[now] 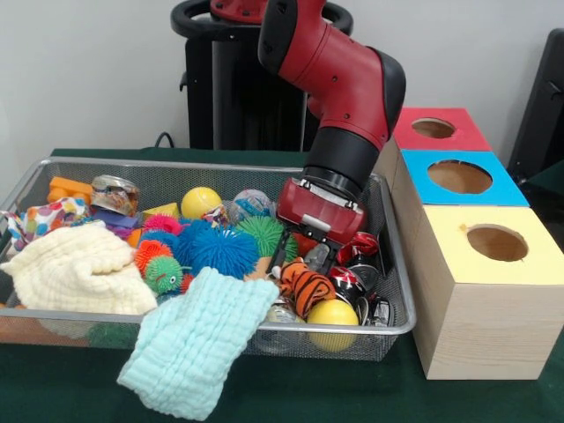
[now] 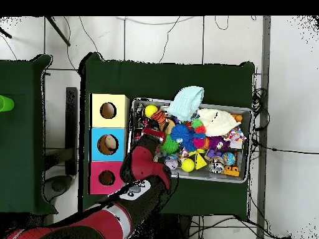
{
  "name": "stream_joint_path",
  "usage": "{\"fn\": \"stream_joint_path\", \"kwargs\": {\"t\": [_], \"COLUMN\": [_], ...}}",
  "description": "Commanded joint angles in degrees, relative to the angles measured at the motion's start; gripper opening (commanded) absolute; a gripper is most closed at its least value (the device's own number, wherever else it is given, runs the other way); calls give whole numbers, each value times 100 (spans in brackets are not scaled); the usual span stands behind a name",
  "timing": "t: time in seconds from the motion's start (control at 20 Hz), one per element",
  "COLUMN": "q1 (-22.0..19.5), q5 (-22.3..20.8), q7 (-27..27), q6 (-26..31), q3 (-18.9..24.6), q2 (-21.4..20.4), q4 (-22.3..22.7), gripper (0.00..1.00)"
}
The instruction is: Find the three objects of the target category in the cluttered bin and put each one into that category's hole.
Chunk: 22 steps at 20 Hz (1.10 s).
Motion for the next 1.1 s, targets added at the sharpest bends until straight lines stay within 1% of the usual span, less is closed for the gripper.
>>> {"fn": "stream_joint_path", "kwargs": {"t": [0.05,0.3,0.85,0.9,1.1], "q1": [-105,-115,-82,-81,-100], "q5": [80,32,105,110,64], "q7": [498,553,601,606,608], "q6": [-20,-59,-219,-230,-223], "q3": [416,402,349,348,353], "q2": [228,206,262,264,259], "q4": [-716,-670,-638,-635,-660], "gripper": [100,100,100,0,0]}}
